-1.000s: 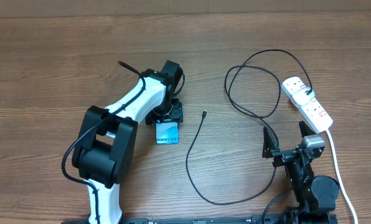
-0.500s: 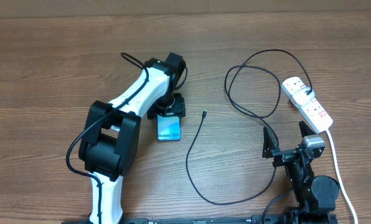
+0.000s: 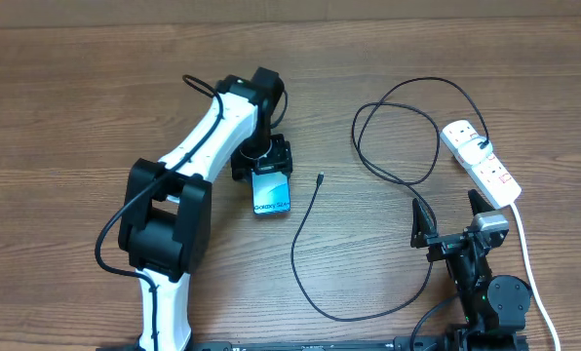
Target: Plug charger to phone and switch on socket
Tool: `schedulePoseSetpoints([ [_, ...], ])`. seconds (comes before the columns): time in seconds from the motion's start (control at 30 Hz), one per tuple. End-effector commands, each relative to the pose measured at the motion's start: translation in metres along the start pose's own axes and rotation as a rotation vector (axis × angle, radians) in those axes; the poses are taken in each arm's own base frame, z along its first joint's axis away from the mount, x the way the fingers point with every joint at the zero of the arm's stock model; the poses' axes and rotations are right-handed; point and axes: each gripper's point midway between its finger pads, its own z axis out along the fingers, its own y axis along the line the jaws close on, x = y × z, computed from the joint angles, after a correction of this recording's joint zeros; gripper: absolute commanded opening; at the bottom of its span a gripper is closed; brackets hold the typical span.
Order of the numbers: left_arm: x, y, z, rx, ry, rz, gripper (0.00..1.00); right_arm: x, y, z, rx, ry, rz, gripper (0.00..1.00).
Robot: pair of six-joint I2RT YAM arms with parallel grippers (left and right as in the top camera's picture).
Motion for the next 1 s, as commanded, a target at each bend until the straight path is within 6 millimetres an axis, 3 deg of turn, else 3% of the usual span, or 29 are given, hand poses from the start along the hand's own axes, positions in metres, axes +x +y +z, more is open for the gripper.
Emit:
schedulePoseSetpoints([
  [0.0, 0.008, -0.025, -0.015, 0.189, 0.078, 0.017, 0.73, 0.002, 0.001, 0.000, -0.001, -0.003, 0.003, 1.00],
  [0.2, 0.025, -0.047, -0.034, 0.433, 0.204, 0.037, 0.72, 0.002, 0.001, 0.000, -0.001, -0.003, 0.003, 1.00],
  [0.5, 0.031, -0.076, -0.090, 0.868, 0.338, 0.003, 0.71, 0.002, 0.001, 0.000, -0.001, -0.003, 0.003, 1.00],
  [0.97, 0.022, -0.082, -0.139, 1.163, 0.394, -0.045, 0.71, 0.002, 0.001, 0.000, -0.001, -0.003, 0.003, 1.00],
])
